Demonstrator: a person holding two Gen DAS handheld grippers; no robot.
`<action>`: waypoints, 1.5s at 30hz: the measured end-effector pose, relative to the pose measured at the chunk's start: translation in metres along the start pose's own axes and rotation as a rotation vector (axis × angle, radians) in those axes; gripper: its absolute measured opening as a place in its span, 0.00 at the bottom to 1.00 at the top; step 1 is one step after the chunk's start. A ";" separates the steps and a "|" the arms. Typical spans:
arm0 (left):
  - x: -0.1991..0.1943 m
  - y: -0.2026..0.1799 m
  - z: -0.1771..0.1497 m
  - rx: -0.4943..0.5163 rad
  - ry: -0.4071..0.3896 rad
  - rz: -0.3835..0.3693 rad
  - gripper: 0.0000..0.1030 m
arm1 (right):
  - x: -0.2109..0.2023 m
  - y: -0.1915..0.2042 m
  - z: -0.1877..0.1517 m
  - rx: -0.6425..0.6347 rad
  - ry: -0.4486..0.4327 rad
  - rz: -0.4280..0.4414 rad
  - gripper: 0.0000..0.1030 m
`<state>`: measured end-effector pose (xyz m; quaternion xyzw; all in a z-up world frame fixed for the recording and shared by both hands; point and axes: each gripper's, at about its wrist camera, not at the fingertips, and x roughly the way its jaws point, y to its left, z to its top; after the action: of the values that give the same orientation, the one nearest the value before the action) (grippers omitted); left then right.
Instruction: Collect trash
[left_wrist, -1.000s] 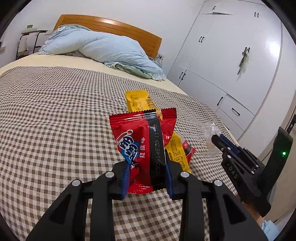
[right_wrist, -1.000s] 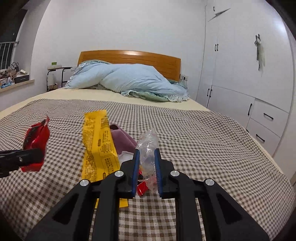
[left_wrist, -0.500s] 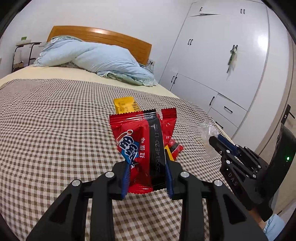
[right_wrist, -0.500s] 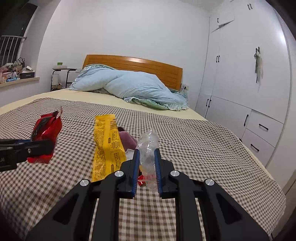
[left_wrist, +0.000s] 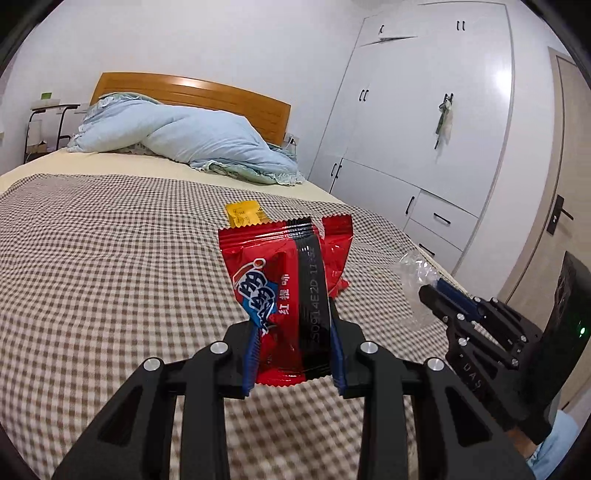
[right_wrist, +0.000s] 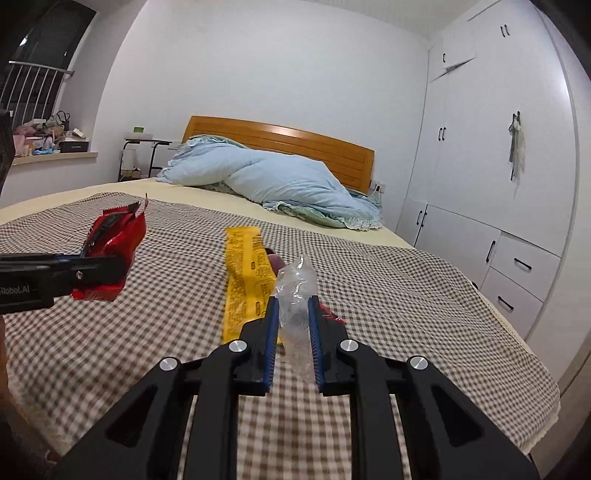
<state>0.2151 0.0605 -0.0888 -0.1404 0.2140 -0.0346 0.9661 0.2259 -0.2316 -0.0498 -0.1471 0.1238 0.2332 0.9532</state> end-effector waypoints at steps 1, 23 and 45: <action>-0.003 0.000 -0.002 -0.001 0.000 -0.001 0.28 | -0.004 0.002 -0.003 0.002 0.000 0.003 0.16; -0.087 -0.008 -0.068 0.005 -0.070 0.003 0.28 | -0.075 0.033 -0.051 0.031 0.003 0.072 0.16; -0.148 -0.014 -0.138 0.034 0.024 0.047 0.28 | -0.138 0.052 -0.089 0.032 0.074 0.163 0.16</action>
<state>0.0225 0.0304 -0.1449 -0.1184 0.2281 -0.0174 0.9663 0.0672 -0.2737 -0.1022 -0.1300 0.1744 0.3025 0.9280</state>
